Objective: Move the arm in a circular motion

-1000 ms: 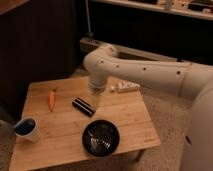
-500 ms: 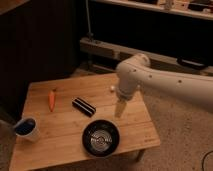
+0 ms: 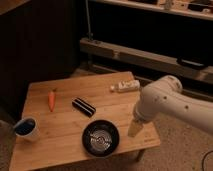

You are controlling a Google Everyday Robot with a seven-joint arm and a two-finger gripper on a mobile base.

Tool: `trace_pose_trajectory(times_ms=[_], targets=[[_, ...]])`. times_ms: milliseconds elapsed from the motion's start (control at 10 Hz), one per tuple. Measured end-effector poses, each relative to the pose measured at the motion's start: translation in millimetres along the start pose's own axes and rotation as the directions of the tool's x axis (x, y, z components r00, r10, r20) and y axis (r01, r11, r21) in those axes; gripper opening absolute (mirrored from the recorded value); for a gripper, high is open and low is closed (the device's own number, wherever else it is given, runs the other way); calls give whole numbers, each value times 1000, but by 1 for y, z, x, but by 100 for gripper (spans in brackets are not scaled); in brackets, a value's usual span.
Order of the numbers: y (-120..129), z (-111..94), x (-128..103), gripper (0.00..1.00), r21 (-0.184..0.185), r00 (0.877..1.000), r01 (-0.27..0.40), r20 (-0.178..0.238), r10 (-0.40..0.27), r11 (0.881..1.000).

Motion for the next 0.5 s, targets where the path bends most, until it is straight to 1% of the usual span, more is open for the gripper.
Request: trace_pose_trajectory(times_ms=[200, 300, 500], targets=[[19, -17, -19, 80, 30, 995, 88, 40, -89, 996], [26, -25, -36, 80, 45, 989, 132, 61, -134, 990], [38, -37, -88, 80, 78, 964, 228, 123, -237, 970]])
